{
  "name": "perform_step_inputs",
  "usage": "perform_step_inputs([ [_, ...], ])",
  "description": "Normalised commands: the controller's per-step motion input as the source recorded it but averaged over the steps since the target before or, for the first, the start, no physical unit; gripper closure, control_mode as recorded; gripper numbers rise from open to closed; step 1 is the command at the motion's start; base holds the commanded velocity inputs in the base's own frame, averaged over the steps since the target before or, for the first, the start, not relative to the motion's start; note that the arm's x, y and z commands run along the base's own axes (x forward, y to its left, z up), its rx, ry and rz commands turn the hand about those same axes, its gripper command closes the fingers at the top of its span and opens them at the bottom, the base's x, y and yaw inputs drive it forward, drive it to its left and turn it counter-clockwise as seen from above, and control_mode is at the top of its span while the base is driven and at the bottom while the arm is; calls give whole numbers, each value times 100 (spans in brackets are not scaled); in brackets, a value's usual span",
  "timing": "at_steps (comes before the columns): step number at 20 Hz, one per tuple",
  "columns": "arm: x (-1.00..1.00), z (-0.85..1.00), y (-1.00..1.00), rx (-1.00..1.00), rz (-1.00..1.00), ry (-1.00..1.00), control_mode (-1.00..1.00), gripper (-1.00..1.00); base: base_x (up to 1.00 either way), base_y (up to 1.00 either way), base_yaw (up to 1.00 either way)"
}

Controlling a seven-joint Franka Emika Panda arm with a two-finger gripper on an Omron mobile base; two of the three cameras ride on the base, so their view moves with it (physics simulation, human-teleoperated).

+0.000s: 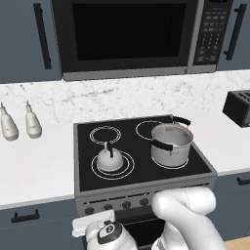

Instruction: Pick the kettle from the counter and place it on a stove burner. Then turn the burner on.

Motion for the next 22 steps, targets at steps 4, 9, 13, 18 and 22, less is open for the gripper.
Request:
perform_step_inputs([
  [4,0,-9,20,0,0,0,-100,-100,0,0,0],
  [9,0,-5,11,0,0,0,-100,-100,0,0,0],
  [13,0,-20,0,0,0,0,-100,-100,0,0,0],
  [18,0,-11,0,0,0,0,-100,-100,0,0,0],
  [22,0,0,0,0,0,0,-100,-100,0,0,0],
])
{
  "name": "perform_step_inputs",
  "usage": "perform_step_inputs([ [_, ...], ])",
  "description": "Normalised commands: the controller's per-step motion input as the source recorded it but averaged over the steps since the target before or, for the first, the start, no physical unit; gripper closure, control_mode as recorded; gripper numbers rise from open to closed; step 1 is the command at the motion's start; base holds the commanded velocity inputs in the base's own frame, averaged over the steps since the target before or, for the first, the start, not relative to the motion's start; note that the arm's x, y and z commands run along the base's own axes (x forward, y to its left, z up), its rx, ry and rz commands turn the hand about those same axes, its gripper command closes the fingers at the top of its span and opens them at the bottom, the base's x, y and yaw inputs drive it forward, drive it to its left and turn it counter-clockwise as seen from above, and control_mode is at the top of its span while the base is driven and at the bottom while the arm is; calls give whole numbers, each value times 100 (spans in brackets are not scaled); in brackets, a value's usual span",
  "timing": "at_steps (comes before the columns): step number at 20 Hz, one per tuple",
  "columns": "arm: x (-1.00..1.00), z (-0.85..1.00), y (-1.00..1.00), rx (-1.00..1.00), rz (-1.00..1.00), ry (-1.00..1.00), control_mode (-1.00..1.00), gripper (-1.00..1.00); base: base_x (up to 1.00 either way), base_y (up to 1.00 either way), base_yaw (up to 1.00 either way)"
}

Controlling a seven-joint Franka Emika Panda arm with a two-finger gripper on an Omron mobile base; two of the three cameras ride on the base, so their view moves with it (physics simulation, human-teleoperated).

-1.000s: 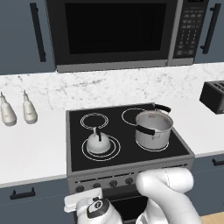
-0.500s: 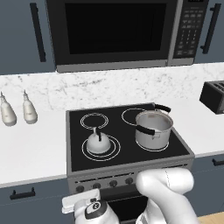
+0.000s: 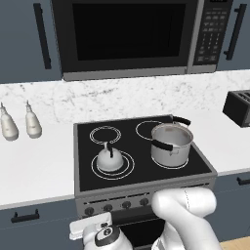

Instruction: Pick the kettle from the counter and place it on a stove burner. Then turn the burner on.

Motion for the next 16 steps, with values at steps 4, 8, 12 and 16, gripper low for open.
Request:
perform_step_inputs([
  [4,0,13,0,0,0,0,-100,-100,0,0,0],
  [8,2,14,0,0,0,0,-100,-100,0,0,0],
  [12,1,1,0,0,0,0,-100,-100,0,0,0],
  [16,0,0,0,0,0,0,-100,-100,0,0,0],
])
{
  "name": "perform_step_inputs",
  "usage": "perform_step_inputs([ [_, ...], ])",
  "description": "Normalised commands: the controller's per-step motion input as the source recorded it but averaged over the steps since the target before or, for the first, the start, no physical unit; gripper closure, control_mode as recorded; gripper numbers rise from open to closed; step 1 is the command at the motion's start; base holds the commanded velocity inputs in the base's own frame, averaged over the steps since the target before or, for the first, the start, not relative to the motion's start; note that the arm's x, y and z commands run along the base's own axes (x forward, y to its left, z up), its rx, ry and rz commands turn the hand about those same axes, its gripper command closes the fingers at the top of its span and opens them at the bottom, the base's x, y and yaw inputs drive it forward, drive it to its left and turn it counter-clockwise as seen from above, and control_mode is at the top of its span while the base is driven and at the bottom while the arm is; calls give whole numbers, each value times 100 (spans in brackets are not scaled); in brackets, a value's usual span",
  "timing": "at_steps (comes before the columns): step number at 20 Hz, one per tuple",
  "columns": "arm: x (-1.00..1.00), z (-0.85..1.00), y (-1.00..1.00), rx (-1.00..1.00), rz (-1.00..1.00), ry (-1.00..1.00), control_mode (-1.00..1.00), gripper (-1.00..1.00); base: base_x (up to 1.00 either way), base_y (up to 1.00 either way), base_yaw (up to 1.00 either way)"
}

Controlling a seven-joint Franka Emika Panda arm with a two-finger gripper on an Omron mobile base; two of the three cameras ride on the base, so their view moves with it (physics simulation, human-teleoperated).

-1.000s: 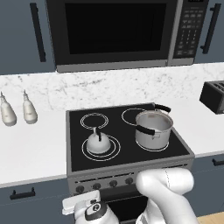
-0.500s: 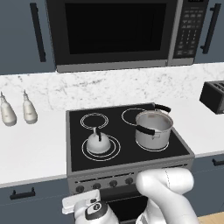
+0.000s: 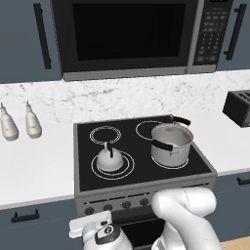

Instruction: Pick the kettle from the counter and place it on a stove burner. Then turn the burner on.

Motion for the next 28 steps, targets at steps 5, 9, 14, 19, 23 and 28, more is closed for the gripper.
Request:
perform_step_inputs([
  [5,1,-4,0,0,0,0,-100,-100,0,0,0],
  [9,0,-1,0,0,0,0,-100,-100,0,0,0],
  [14,0,0,0,0,0,0,-100,100,0,0,0],
  [19,0,0,0,0,0,0,-100,100,0,0,0],
  [23,0,0,0,0,0,0,-100,100,0,0,0],
  [28,-4,0,0,-4,0,-2,-100,100,0,0,0],
])
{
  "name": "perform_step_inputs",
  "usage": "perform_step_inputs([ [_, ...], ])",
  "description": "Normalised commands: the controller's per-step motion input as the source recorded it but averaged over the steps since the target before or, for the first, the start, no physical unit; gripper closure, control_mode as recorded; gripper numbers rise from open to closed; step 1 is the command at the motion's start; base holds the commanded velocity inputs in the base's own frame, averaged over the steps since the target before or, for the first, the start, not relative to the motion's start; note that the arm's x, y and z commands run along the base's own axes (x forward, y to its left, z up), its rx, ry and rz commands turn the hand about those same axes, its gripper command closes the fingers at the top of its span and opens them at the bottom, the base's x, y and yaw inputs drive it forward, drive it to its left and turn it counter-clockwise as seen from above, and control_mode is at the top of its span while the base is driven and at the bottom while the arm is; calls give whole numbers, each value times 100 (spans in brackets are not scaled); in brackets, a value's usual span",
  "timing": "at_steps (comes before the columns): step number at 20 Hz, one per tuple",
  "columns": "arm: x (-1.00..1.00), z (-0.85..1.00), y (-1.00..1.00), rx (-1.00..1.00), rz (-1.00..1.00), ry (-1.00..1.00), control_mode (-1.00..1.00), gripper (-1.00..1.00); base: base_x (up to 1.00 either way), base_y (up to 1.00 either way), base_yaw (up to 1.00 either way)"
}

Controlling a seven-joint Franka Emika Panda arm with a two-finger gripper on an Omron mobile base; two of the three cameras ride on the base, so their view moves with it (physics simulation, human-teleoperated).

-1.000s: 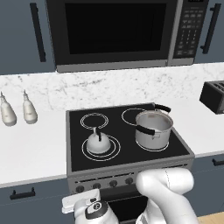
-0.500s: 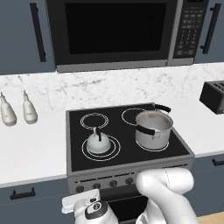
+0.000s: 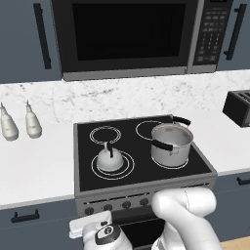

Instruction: Pick the kettle from the counter and place it on a stove burner. Then turn the burner on.

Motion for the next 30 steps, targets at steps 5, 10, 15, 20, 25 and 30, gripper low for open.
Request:
perform_step_inputs([
  [5,-22,0,0,-11,0,-11,-100,100,0,0,0],
  [10,-25,0,0,-10,0,-4,-100,100,0,0,0],
  [15,-10,0,0,-9,0,0,-100,100,0,0,0],
  [20,-8,3,0,-7,0,0,-100,100,0,0,0],
  [25,-5,0,0,-6,-1,0,-100,100,0,0,0],
  [30,-2,0,0,-7,-1,2,-100,100,0,0,0],
])
